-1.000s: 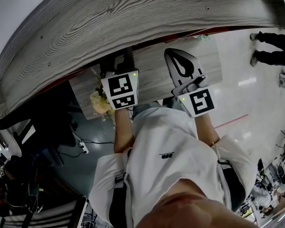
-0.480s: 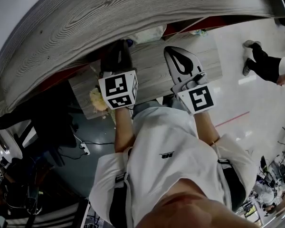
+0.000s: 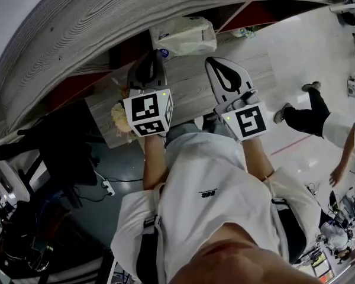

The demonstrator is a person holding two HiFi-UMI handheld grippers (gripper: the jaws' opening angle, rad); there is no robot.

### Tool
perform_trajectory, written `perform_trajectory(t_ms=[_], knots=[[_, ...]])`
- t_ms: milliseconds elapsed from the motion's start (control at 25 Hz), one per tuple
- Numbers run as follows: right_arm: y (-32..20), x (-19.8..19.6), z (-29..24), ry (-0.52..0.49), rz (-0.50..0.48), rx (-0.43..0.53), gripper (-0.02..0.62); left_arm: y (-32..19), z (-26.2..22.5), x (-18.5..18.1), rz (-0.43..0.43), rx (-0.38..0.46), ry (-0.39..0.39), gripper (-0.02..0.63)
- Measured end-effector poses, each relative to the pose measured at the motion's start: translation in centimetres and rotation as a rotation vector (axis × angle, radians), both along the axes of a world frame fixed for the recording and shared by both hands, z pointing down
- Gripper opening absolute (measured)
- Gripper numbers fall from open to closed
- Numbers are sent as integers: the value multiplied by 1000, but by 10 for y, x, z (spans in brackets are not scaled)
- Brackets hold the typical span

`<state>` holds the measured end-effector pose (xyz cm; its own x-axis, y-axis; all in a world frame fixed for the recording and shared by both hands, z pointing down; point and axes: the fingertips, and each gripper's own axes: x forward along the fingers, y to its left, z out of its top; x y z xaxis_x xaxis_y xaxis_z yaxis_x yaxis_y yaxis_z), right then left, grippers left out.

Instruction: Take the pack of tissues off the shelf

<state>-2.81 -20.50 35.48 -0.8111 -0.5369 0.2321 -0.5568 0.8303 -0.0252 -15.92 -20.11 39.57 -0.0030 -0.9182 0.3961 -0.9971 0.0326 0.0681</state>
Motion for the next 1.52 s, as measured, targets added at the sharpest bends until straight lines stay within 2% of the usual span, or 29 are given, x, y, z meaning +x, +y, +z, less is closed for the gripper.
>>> perform_trajectory(t_ms=[200,640,920,1240,1520], knots=[[11,10,5,28,24,-6,25,11,3,11,33,-2,9,31],[29,32,12,-26,85,-13,25,30,18,43,112,-32,28,31],[36,57,34,14,126,-36,25,37,31,64,149,-55,41,31],[36,72,56,61,195,-84,25,44,60,80,193,-104,61,31],[40,77,76,42,213,-105,25,47,90,94,232,-145,85,31]])
